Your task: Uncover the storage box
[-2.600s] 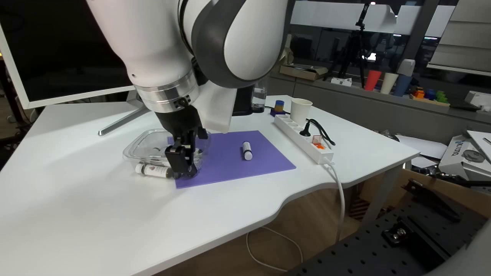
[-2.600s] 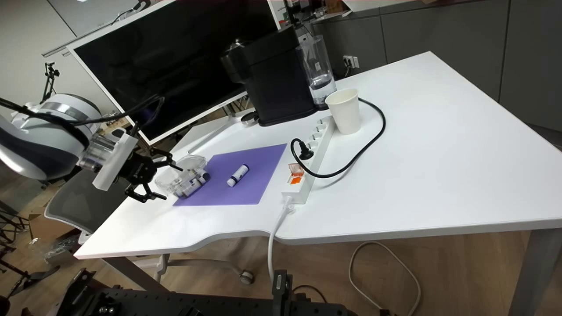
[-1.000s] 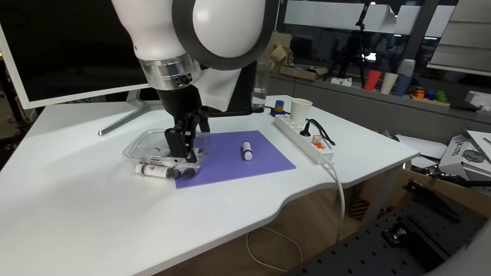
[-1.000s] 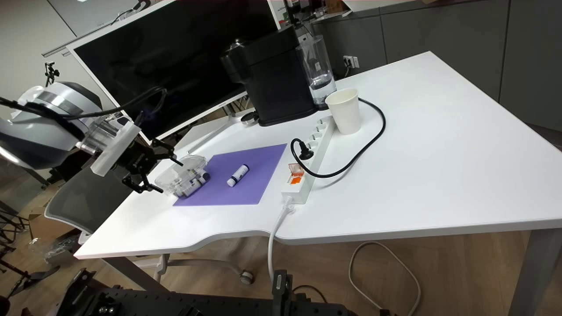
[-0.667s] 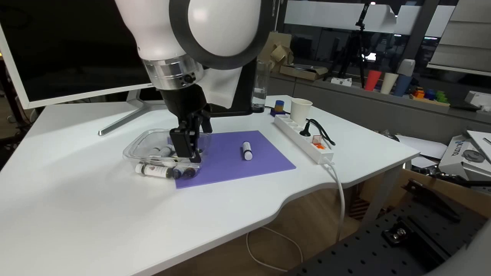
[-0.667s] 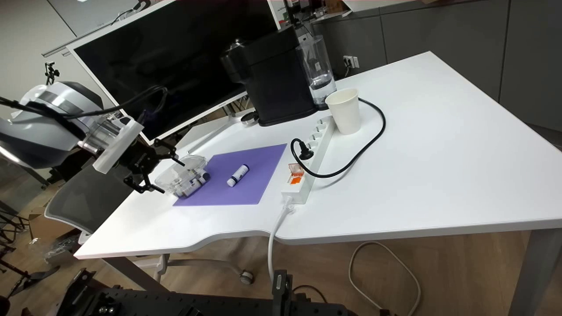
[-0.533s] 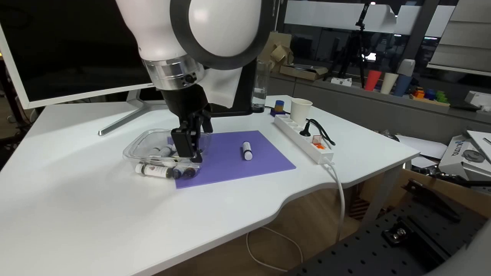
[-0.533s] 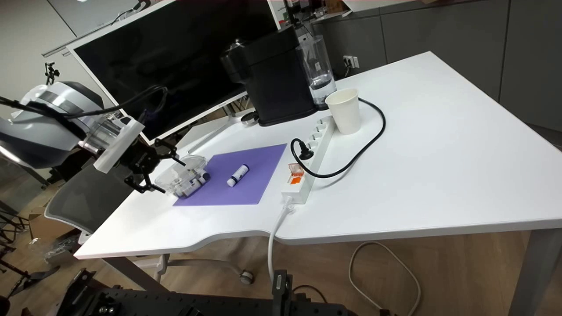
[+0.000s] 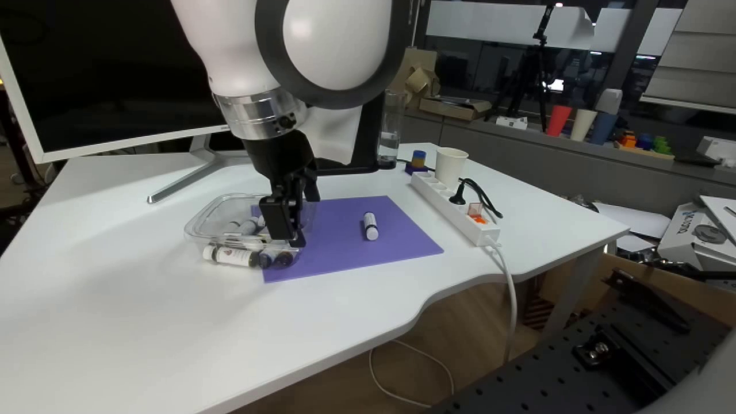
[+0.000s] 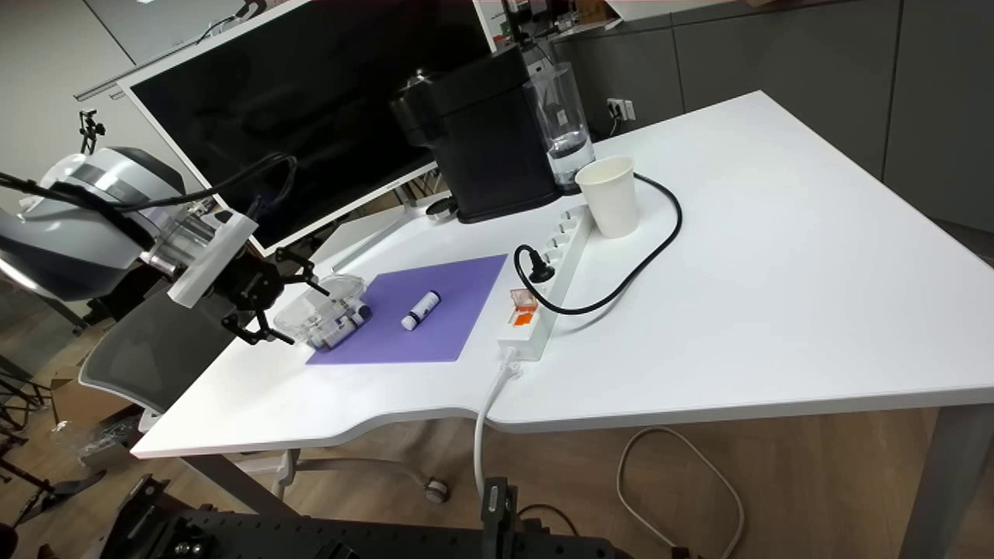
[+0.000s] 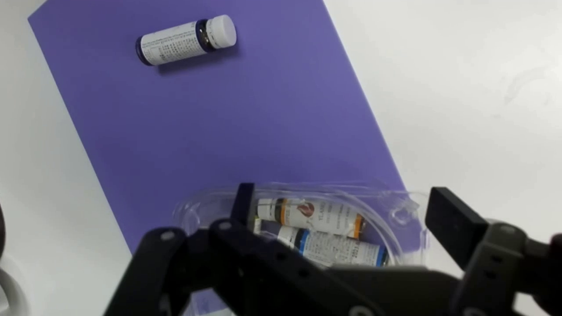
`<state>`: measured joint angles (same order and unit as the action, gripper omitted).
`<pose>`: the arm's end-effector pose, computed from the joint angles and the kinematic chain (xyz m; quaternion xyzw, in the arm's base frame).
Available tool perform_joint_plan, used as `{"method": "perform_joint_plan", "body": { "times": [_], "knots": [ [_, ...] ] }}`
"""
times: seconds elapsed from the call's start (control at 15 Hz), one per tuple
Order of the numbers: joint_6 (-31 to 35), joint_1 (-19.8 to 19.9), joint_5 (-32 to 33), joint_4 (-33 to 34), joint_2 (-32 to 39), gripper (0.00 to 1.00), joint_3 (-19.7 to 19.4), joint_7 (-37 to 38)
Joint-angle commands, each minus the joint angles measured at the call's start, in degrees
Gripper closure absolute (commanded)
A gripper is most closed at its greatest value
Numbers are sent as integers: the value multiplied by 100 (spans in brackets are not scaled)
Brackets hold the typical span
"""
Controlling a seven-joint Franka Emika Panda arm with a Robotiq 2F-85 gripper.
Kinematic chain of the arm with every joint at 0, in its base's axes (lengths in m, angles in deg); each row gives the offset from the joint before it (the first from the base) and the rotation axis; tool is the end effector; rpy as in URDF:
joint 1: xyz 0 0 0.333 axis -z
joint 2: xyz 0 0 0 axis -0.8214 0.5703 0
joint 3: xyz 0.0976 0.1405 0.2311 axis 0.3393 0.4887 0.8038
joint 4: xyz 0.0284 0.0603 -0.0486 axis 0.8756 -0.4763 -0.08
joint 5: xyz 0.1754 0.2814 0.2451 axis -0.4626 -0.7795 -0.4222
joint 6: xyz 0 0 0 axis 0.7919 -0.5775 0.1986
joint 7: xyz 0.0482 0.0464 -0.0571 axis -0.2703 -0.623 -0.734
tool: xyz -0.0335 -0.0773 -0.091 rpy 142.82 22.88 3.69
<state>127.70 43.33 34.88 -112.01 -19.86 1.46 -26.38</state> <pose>0.4234 0.1845 0.1106 0.8651 0.4684 0.0089 0.1789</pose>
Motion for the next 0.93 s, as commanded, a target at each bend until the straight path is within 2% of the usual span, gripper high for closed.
{"method": "perform_joint_plan", "body": {
  "times": [0.0, 0.87],
  "knots": [
    [-40, -115, 103, 100, 26, 0, -112, 25],
    [79, -111, 967, 292, 187, 0, -206, 489]
  ]
}}
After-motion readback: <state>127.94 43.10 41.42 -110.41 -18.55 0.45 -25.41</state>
